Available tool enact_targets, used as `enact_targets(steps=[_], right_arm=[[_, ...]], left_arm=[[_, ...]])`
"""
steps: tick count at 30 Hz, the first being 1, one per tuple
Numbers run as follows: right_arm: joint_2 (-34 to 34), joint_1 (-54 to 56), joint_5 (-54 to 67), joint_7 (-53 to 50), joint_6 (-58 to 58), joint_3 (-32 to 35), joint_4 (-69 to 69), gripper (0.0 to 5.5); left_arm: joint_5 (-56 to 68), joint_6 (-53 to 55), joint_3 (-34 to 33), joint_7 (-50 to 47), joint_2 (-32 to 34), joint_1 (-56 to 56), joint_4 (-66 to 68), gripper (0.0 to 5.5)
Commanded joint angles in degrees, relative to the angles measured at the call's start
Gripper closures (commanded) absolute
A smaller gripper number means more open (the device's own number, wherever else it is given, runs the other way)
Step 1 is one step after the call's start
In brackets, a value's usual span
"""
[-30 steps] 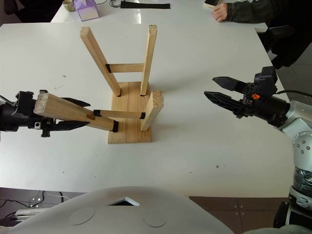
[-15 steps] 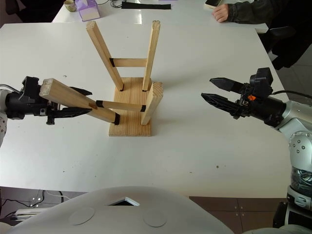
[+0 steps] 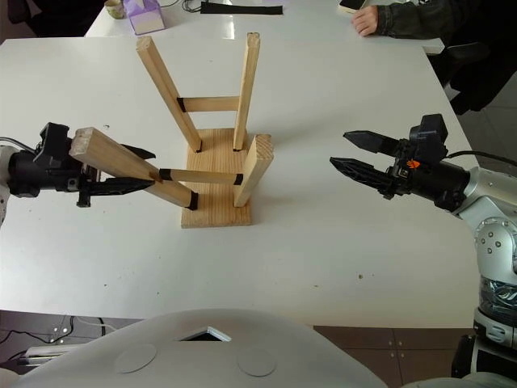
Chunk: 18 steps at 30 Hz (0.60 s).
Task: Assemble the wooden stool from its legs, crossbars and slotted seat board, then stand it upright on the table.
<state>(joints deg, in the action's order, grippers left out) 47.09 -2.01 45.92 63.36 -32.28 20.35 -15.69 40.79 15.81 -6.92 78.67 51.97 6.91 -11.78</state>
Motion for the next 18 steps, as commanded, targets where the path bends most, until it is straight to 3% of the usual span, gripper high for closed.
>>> enact_targets(steps=[1, 10, 18], right_arm=[[0.50, 0.63, -1.23, 0.81, 1.10, -0.54, 0.21, 2.27], [0.40, 0.38, -2.84, 1.45, 1.97, -1.34, 0.00, 2.27], [0.39, -0.76, -3.61, 2.03, 2.77, -2.32, -1.04, 2.27]], left_arm=[[-2.97, -0.31, 0.47, -2.39, -1.33, -2.86, -1.05, 3.45], [-8.87, -6.17, 3.23, -2.77, -2.21, -2.65, 1.19, 3.45], [-6.07, 0.66, 4.59, -3.42, -1.64, 0.14, 3.27, 3.45]])
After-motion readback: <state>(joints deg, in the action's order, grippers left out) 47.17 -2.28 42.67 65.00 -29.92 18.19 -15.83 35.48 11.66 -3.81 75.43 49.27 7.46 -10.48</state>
